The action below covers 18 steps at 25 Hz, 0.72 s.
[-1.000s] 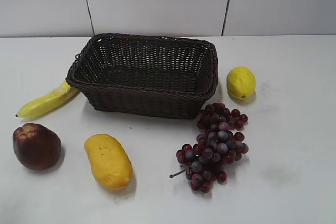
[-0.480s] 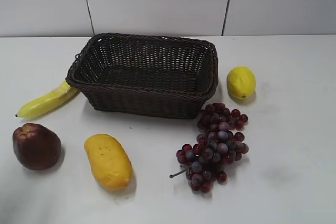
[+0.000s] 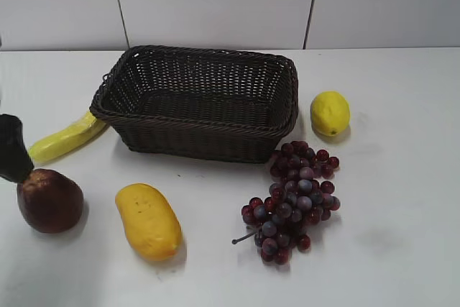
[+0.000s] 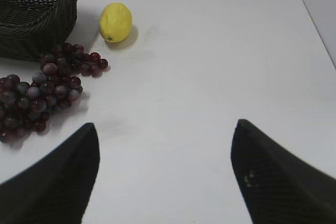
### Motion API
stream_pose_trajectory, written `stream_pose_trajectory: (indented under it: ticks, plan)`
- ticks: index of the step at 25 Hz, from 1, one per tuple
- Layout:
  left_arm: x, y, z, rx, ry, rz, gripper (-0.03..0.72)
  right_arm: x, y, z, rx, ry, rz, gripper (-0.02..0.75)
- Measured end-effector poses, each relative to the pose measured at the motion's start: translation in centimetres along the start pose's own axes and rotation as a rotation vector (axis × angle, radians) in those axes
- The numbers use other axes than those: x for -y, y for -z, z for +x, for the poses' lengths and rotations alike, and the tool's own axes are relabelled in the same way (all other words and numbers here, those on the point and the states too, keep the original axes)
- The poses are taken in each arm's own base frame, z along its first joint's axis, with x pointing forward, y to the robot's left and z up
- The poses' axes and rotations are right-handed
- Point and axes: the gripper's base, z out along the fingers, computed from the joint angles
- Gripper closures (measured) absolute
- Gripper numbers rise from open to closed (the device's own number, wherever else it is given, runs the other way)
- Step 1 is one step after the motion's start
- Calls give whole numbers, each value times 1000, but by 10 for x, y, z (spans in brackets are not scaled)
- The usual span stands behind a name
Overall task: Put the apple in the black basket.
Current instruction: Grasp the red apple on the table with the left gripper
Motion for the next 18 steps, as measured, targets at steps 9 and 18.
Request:
stream_pose_trajectory:
  ticks: [9, 18]
  plan:
    - [-2, -38, -18, -26, 5, -6, 9, 0, 0, 0, 0, 0, 0, 147]
    - [-11, -82, -25, -123, -19, -51, 9, 0, 0, 0, 0, 0, 0, 147]
